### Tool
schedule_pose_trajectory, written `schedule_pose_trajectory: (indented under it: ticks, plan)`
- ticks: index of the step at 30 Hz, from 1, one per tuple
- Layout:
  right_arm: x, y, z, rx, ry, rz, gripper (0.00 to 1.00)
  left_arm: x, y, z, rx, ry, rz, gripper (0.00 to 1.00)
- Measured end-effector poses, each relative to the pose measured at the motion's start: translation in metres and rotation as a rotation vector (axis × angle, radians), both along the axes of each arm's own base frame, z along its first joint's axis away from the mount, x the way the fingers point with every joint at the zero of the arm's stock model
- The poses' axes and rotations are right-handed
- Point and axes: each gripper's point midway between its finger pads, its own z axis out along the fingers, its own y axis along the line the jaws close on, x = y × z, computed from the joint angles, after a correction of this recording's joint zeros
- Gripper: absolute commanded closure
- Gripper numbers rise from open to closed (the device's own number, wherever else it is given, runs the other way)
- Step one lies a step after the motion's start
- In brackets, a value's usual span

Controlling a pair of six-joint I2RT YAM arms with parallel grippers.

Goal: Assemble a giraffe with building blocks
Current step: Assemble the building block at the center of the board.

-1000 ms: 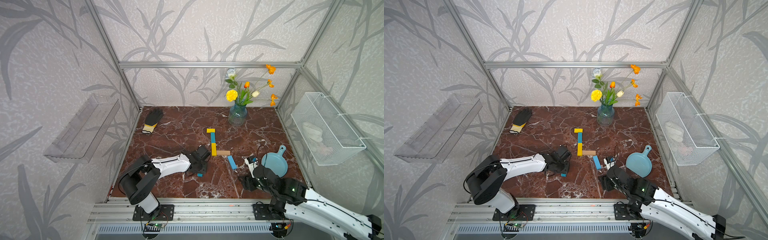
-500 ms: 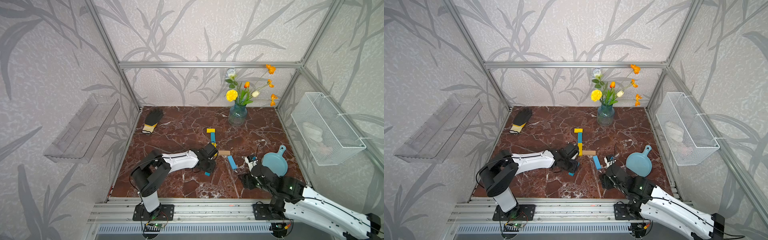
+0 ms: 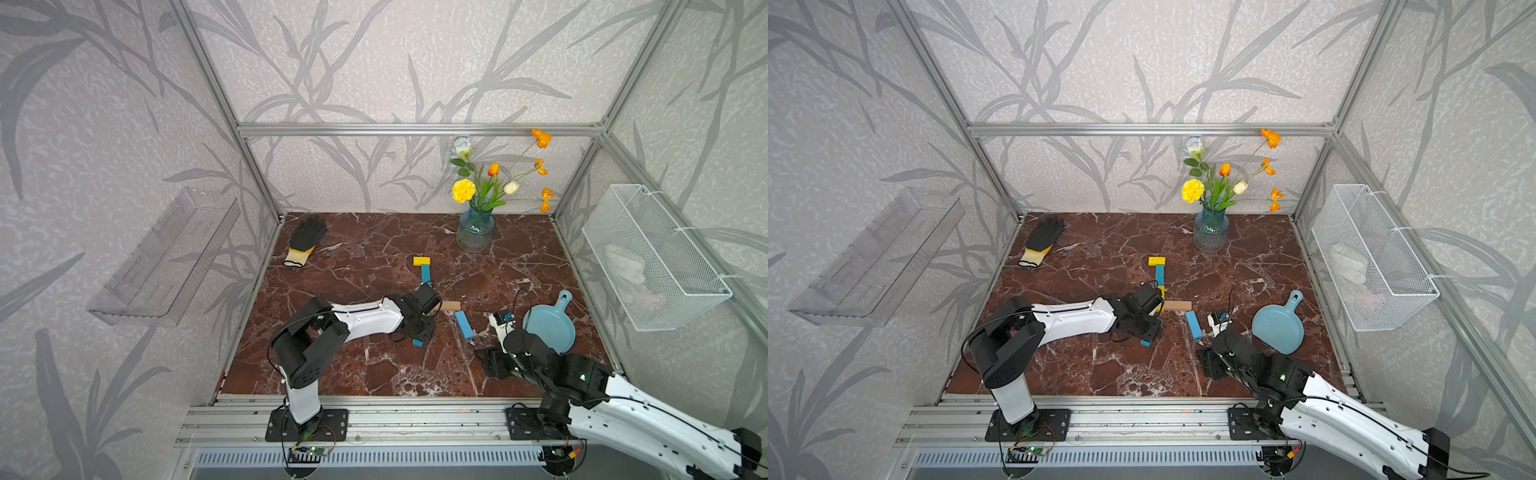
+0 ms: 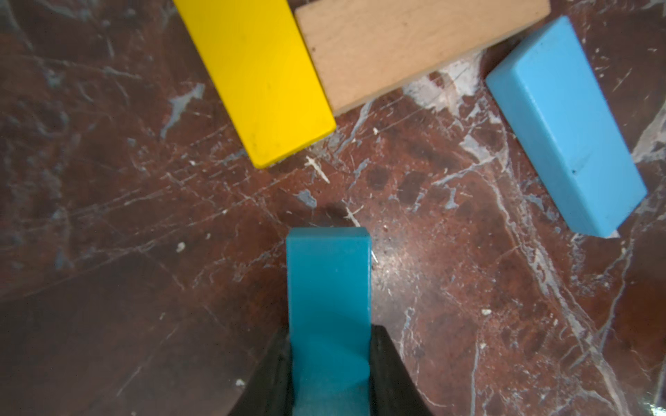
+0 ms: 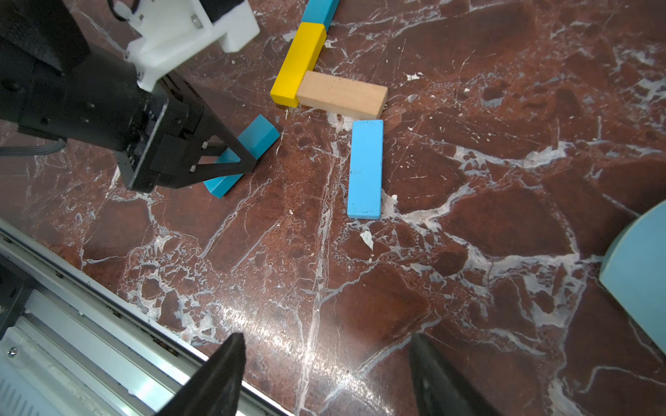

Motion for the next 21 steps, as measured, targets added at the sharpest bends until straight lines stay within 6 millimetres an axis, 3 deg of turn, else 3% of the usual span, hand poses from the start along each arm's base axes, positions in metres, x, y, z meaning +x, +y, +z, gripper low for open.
schedule_pose_trajectory:
  ticks: [5, 8, 12, 21]
  plan:
    - [-0.001, 0.000, -0.002, 0.008, 0.002, 0.005, 0.27, 0.008, -0.004, 0.000, 0.005, -0.018, 0.007, 0.51]
    - [-0.001, 0.001, -0.003, 0.012, 0.001, 0.005, 0.27, 0.010, -0.006, 0.000, 0.005, -0.022, 0.006, 0.52]
    - [-0.002, 0.002, -0.003, 0.020, 0.004, 0.007, 0.27, 0.012, -0.007, -0.001, 0.008, -0.028, 0.008, 0.61]
    - [-0.002, 0.002, -0.003, 0.021, 0.003, 0.007, 0.27, 0.013, -0.006, -0.001, 0.012, -0.033, 0.013, 0.62]
